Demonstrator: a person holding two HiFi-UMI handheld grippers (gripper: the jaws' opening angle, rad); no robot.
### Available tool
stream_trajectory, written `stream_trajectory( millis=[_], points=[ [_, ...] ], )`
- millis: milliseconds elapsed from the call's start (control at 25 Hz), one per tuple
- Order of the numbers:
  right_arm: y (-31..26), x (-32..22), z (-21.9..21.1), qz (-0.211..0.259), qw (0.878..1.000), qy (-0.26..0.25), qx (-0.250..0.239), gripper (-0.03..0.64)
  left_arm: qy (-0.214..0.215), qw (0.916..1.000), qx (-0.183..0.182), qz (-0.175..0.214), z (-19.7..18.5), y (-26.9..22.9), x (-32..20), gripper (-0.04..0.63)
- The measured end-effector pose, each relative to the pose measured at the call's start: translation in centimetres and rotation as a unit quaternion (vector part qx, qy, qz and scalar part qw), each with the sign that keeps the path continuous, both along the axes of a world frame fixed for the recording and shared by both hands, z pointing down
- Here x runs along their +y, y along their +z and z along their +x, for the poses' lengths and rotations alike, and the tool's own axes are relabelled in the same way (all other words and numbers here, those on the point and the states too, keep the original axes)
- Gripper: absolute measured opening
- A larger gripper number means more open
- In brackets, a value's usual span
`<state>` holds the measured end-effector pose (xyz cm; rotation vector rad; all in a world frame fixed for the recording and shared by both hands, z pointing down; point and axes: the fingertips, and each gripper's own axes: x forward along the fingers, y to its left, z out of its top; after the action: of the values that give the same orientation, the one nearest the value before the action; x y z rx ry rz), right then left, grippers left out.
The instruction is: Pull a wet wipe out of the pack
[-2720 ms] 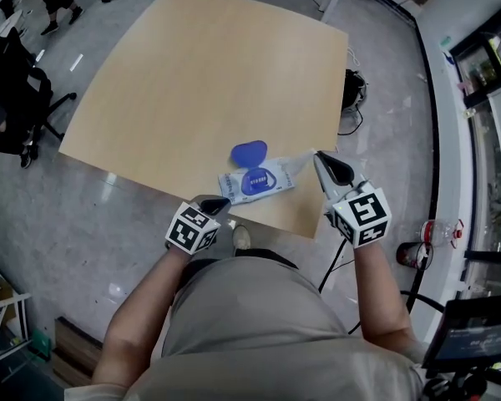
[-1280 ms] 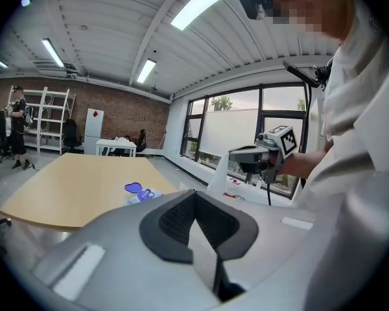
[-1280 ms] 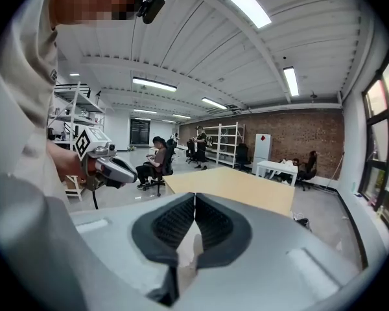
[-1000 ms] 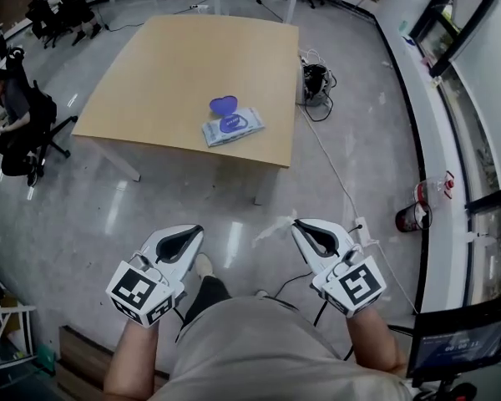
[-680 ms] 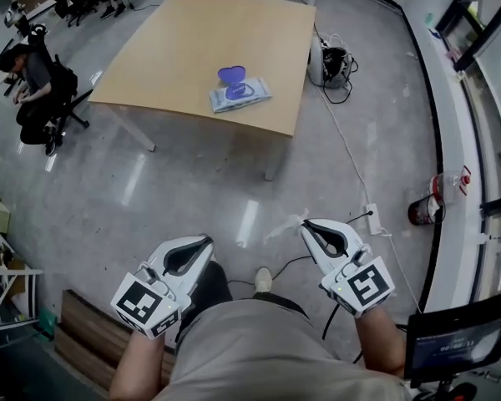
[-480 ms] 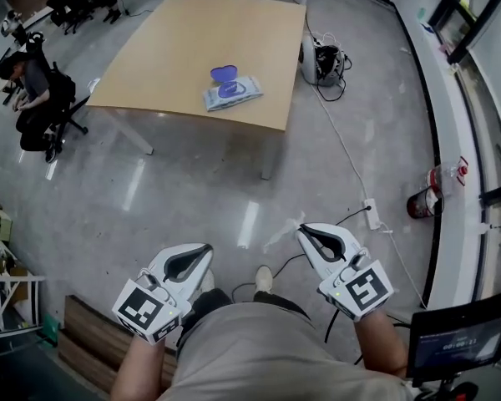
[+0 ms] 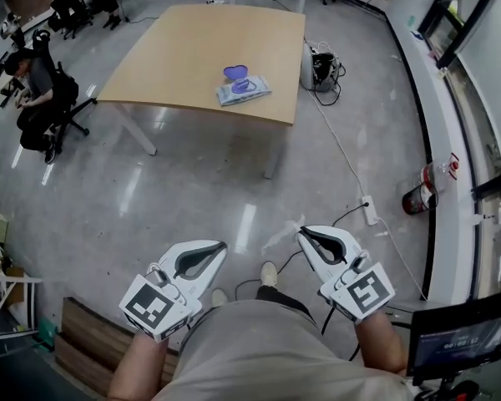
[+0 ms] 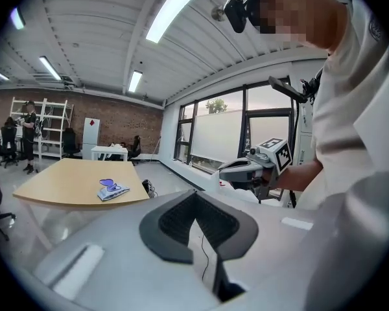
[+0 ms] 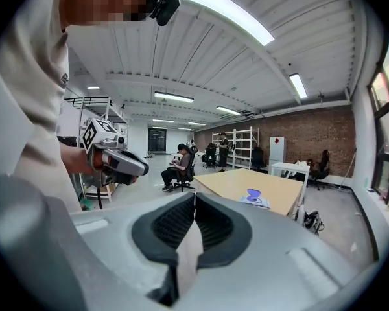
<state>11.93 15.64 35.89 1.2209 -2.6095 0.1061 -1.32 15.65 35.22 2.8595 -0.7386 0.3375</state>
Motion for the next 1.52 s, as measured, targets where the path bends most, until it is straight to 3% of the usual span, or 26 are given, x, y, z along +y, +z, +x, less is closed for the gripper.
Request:
stream_trajectory(
  millis=[160, 480, 640, 1040, 1520],
  points=[
    [-1.5, 2.7, -4.3, 0.000, 1.000, 0.012, -0.008, 0.005, 0.009, 0.9999, 0.007, -0.010, -4.0, -0.5, 2.8, 0.006],
    [-3.3, 7.8, -8.8, 0.030, 0.999, 0.035, 0.003, 0.006, 0.060, 0.9981, 0.010, -0.005, -7.5, -0.6, 6.9, 0.006],
    [-2.6, 9.7, -10.4, 0.017, 0.999, 0.048, 0.006, 0.005, 0.079, 0.9968, 0.010, -0.002, -8.3, 0.1, 8.9, 0.006],
    [-1.9, 11.3, -13.9, 0.013, 1.000, 0.026, 0.009, 0.005, 0.074, 0.9973, 0.001, -0.004, -10.4, 1.6, 10.2, 0.006],
    [-1.6, 11.8, -14.3, 0.011, 0.999, 0.031, 0.007, 0.005, 0.085, 0.9964, -0.004, -0.008, -10.4, 2.3, 10.5, 0.006]
  ],
)
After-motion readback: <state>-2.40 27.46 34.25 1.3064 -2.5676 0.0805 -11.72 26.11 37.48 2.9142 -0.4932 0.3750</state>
